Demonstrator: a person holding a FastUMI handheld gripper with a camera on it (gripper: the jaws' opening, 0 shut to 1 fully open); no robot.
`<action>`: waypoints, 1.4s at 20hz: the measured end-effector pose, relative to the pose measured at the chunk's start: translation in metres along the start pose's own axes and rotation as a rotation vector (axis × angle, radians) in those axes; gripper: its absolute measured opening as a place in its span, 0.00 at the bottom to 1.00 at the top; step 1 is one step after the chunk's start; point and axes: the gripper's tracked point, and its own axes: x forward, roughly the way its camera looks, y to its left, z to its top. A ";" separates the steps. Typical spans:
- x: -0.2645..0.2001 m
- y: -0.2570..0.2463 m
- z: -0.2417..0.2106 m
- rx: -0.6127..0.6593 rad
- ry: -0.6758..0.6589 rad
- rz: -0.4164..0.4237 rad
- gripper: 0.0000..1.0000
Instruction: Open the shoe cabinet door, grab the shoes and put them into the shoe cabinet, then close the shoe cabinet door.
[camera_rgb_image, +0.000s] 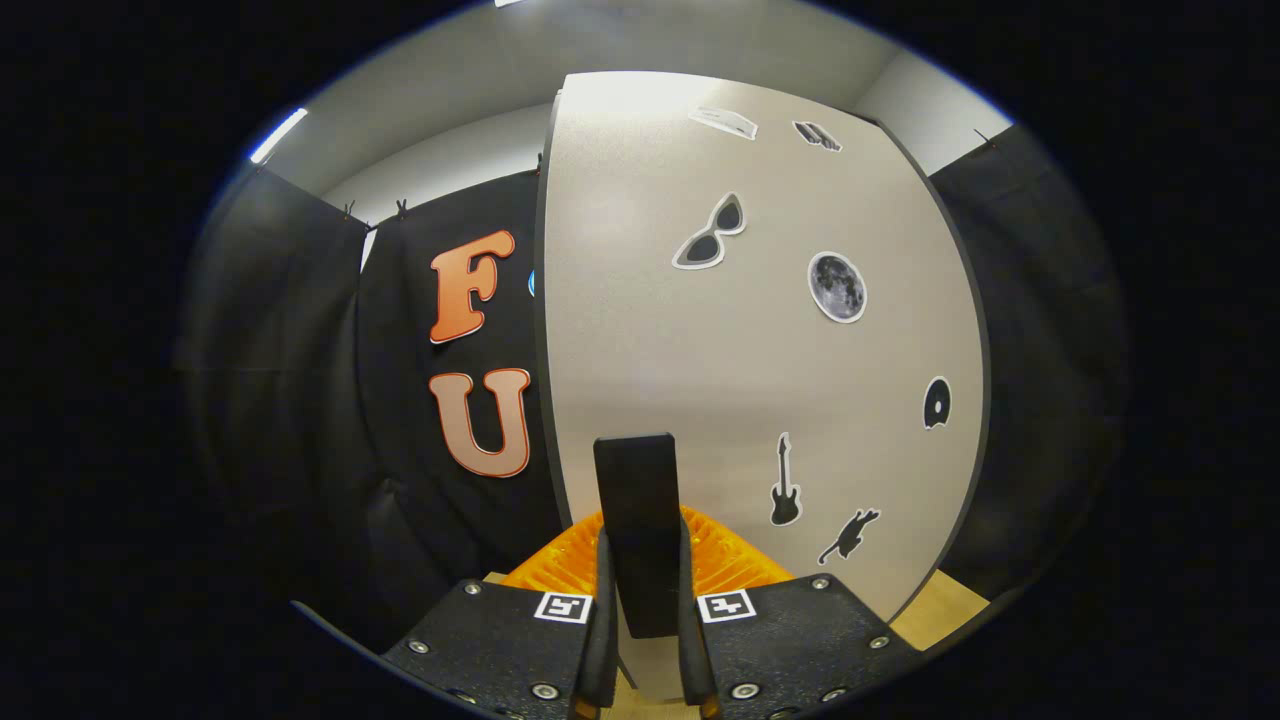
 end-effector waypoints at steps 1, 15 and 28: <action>-0.006 -0.001 0.000 0.000 -0.001 -0.004 0.25; -0.090 -0.047 0.008 0.019 0.003 -0.103 0.22; -0.153 -0.148 0.007 0.068 0.006 -0.039 0.21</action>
